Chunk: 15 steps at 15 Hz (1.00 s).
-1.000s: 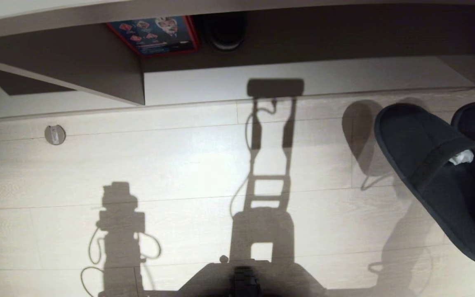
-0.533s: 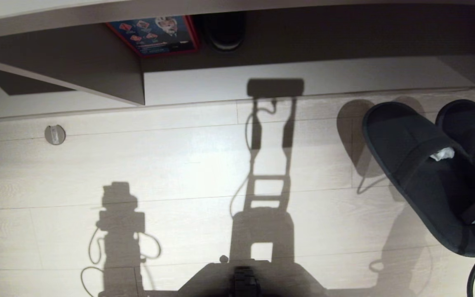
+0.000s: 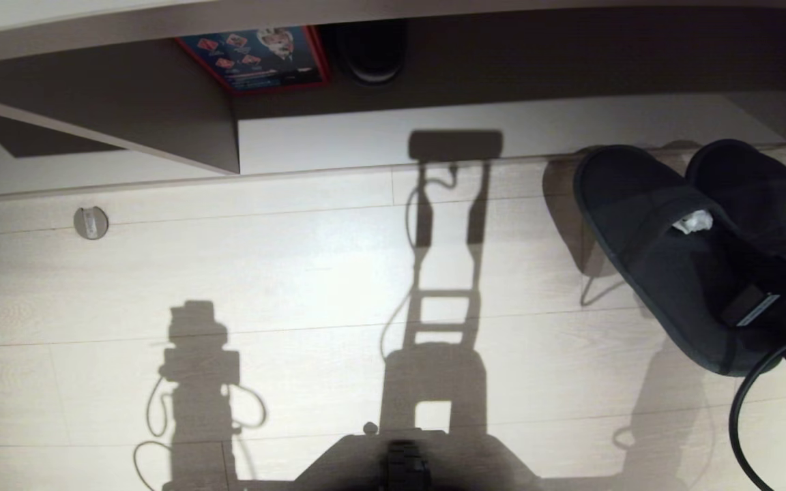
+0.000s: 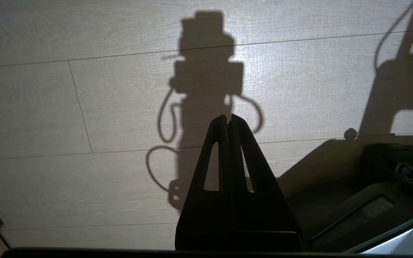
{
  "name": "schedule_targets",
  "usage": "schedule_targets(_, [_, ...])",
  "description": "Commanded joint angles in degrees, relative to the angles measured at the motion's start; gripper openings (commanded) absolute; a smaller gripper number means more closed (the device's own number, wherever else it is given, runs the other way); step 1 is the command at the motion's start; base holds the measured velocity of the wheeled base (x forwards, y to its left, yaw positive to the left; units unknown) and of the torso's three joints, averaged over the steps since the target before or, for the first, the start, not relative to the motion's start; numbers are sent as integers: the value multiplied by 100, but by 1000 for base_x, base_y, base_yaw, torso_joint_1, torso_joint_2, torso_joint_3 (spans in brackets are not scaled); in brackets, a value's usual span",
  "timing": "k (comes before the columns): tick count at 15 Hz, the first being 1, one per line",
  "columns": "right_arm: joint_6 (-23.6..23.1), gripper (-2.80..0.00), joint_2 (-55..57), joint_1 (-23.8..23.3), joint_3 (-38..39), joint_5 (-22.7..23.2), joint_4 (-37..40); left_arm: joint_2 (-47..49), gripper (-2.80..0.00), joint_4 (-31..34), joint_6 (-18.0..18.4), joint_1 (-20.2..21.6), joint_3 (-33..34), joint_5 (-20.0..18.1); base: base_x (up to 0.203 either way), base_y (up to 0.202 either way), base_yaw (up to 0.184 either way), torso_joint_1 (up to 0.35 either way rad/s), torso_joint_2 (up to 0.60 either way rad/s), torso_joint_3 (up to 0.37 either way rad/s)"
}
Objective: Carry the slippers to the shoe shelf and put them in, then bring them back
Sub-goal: Place the slippers into the shoe cabinet
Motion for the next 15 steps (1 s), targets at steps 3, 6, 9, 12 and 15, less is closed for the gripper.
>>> schedule_targets(3, [-123, -280, 455, 147, -311, -2, -507, 0, -280, 3, 0, 5, -2, 1, 0, 0, 0, 0, 0, 0])
schedule_targets(6, [-161, -280, 597, 154, -721, 7, -550, 0, -280, 3, 0, 5, -4, 1, 0, 0, 0, 0, 0, 0])
schedule_targets(9, [-169, -280, 968, 146, -988, 16, -622, 0, -280, 2, 0, 5, -3, 1, 0, 0, 0, 0, 0, 0])
schedule_targets(12, [-170, -280, 1230, 145, -1178, 16, -646, 0, -280, -5, 0, 5, -4, 1, 0, 0, 0, 0, 0, 0])
schedule_targets(15, [-179, -280, 1469, 146, -1445, 16, -673, 0, -280, 3, 0, 5, -1, 1, 0, 0, 0, 0, 0, 0])
